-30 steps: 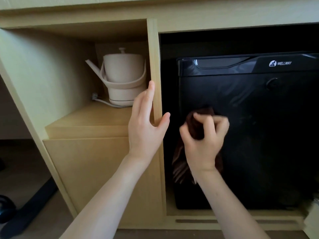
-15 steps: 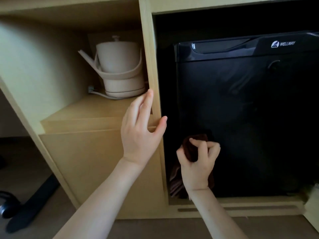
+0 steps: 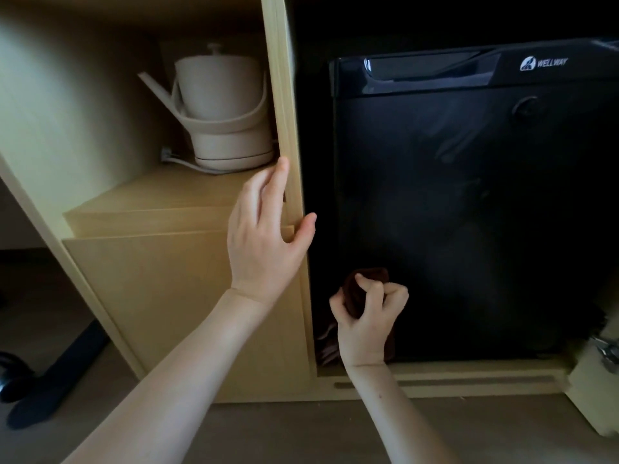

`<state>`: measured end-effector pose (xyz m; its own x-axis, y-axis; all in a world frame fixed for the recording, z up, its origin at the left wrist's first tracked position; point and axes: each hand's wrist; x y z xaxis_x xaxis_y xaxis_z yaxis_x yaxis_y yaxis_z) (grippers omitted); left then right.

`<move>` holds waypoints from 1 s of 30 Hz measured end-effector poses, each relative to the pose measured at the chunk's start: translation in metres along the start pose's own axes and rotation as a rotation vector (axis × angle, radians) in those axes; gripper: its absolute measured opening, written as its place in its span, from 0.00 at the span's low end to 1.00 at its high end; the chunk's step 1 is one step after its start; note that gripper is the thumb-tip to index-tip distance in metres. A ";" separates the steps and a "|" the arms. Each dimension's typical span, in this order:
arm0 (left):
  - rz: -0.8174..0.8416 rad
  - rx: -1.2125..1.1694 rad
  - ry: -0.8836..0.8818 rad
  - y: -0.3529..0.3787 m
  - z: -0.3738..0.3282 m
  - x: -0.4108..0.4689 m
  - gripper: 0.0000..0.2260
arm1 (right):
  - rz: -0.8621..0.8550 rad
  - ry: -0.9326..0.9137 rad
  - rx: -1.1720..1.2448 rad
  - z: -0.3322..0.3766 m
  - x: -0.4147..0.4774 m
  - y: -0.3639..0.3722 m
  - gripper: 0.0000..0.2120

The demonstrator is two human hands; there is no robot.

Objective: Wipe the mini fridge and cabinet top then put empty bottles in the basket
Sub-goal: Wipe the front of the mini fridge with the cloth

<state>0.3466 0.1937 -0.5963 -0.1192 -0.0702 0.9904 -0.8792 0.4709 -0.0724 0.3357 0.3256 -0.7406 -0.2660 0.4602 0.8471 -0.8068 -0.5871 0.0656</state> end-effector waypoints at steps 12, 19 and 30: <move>0.293 0.051 0.397 0.028 -0.027 0.017 0.33 | -0.103 0.016 0.053 -0.007 0.024 0.003 0.17; 0.273 0.089 0.388 0.029 -0.030 0.016 0.32 | -0.197 0.621 0.040 -0.008 -0.026 -0.010 0.15; 0.217 0.094 0.396 0.033 -0.026 0.014 0.31 | -0.357 0.708 -0.078 -0.017 -0.022 -0.005 0.14</move>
<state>0.3277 0.2316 -0.5817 -0.1358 0.3714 0.9185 -0.8938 0.3540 -0.2753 0.3364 0.3298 -0.7683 -0.2352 0.9410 0.2431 -0.9341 -0.2880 0.2110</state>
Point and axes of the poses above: each hand's wrist, its own x-axis towards the middle knuckle, its own y-axis out of the palm, z = x × y, and after that the axes turned 9 degrees about -z, right-handed
